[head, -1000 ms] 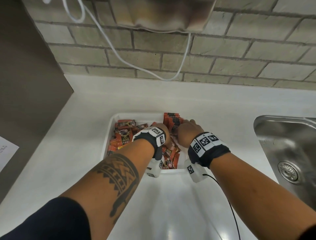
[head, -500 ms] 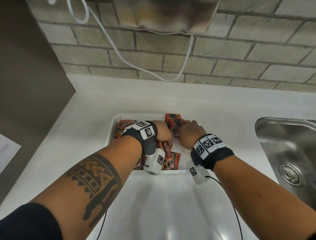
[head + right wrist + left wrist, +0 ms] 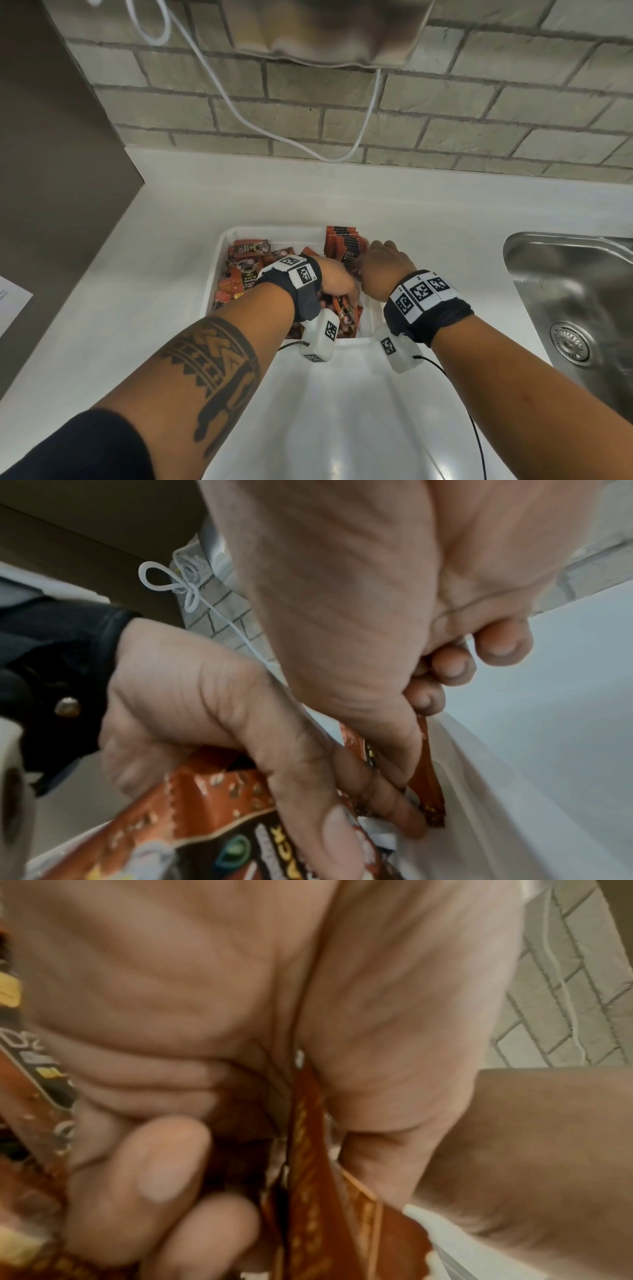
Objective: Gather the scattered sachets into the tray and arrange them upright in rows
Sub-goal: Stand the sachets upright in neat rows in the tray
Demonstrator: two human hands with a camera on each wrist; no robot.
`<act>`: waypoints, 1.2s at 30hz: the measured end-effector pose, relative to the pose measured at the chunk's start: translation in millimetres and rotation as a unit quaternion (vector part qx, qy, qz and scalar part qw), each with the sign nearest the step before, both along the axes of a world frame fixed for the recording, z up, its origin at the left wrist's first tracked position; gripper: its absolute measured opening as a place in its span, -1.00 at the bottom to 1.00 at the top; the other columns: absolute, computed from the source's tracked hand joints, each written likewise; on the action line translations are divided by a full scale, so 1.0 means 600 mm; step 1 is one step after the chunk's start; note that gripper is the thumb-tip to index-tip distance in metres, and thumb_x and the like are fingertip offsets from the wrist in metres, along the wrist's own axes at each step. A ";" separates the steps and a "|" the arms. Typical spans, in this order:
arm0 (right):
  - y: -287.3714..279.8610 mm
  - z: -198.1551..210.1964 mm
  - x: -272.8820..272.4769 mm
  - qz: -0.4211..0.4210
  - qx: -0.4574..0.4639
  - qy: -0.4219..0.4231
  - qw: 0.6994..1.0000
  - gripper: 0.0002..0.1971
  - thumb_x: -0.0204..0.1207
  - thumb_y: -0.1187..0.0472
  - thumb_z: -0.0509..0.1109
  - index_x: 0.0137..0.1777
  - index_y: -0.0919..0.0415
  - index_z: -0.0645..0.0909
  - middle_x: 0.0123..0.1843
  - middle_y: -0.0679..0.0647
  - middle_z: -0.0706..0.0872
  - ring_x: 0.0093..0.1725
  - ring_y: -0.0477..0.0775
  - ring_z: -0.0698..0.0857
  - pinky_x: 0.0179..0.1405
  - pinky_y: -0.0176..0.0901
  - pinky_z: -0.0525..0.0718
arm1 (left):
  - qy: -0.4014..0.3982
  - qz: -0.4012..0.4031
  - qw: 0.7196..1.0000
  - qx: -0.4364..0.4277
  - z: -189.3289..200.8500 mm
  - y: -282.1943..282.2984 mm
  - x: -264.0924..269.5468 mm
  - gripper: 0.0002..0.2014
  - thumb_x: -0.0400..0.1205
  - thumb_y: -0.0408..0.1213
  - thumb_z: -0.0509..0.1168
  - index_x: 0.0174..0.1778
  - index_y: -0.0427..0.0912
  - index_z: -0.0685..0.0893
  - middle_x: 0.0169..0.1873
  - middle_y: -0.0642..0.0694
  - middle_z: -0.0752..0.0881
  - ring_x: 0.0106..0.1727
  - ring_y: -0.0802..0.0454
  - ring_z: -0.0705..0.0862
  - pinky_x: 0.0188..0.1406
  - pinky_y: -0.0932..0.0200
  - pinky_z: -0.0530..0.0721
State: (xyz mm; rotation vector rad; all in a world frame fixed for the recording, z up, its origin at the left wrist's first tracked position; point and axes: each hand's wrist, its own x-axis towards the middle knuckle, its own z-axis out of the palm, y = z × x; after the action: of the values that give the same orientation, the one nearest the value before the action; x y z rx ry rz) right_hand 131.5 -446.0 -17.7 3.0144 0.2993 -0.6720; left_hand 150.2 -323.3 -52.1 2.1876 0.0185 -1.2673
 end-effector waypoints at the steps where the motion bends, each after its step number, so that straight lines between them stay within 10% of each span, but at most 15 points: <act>1: -0.002 0.004 -0.002 0.002 -0.001 -0.001 1.000 -0.64 0.68 0.05 0.20 0.42 -0.10 0.64 0.32 0.13 0.51 0.39 0.22 0.42 0.31 0.05 0.52 | 0.004 0.004 1.000 -0.003 -0.001 0.001 0.000 -0.52 0.58 -0.21 0.49 0.40 -0.31 0.65 0.23 -0.33 0.78 0.07 -0.18 0.75 0.13 -0.06 0.66; 7: -0.014 0.013 -0.013 0.002 0.018 -0.016 1.000 -0.61 0.67 0.10 0.22 0.44 -0.18 0.61 0.29 0.12 0.52 0.40 0.22 0.43 0.32 0.04 0.54 | 0.010 0.013 1.000 -0.009 0.004 0.006 -0.006 -0.49 0.58 -0.22 0.47 0.42 -0.33 0.60 0.23 -0.40 0.76 -0.09 -0.16 0.61 -0.28 0.10 0.51; 15: -0.026 0.013 -0.032 -0.016 0.044 -0.021 0.999 -0.60 0.67 0.09 0.24 0.48 -0.19 0.56 0.28 0.13 0.52 0.41 0.22 0.44 0.36 0.07 0.56 | 0.005 0.016 0.999 -0.028 0.022 0.028 -0.011 -0.62 0.54 -0.25 0.48 0.24 -0.21 0.60 0.24 -0.37 0.76 -0.09 -0.17 0.69 -0.33 0.09 0.56; 19: -0.035 0.018 -0.044 -0.032 0.087 -0.033 0.995 -0.62 0.68 0.10 0.26 0.45 -0.20 0.59 0.27 0.12 0.54 0.41 0.21 0.47 0.37 0.03 0.52 | -0.031 0.026 0.998 -0.040 0.036 0.060 -0.021 -0.68 0.65 -0.32 0.44 0.31 -0.30 0.70 -0.04 -0.24 0.84 -0.32 -0.06 0.76 -0.57 0.21 0.63; 24: -0.037 0.017 -0.069 -0.065 0.148 -0.062 0.985 -0.70 0.68 0.03 0.31 0.39 -0.11 0.64 0.20 0.05 0.58 0.26 0.12 0.63 0.18 -0.12 0.57 | -0.096 -0.022 0.995 -0.005 0.051 0.121 -0.026 -0.61 0.61 -0.03 0.49 0.25 -0.19 0.74 0.14 -0.11 0.81 0.17 -0.15 0.78 0.33 -0.19 0.70; 31: -0.017 0.025 -0.100 -0.117 0.272 -0.011 0.955 -0.66 0.68 -0.11 0.31 0.34 0.02 0.65 0.18 -0.03 0.76 0.01 -0.04 0.71 -0.16 -0.29 0.55 | -0.102 0.002 0.991 -0.086 0.073 0.146 -0.051 -0.66 0.60 -0.01 0.51 0.19 -0.13 0.77 0.00 -0.04 0.88 0.03 -0.08 0.85 0.23 -0.11 0.77; 36: -0.001 0.001 -0.100 -0.199 0.474 0.090 0.853 -0.50 0.48 -0.13 0.57 0.35 0.05 0.64 0.14 0.07 0.81 -0.13 -0.01 0.84 -0.29 -0.20 0.72 | -0.148 0.051 0.975 -0.157 0.057 0.115 -0.068 -0.73 0.58 -0.15 0.55 0.13 -0.18 0.79 0.02 -0.10 0.85 0.04 -0.05 0.80 0.11 0.03 0.78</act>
State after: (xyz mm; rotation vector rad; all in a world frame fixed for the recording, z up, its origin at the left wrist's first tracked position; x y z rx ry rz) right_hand 71.6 -446.3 -17.3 4.0301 -0.0323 -1.1073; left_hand 109.6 -254.3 -17.9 2.0459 -0.1746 -0.8153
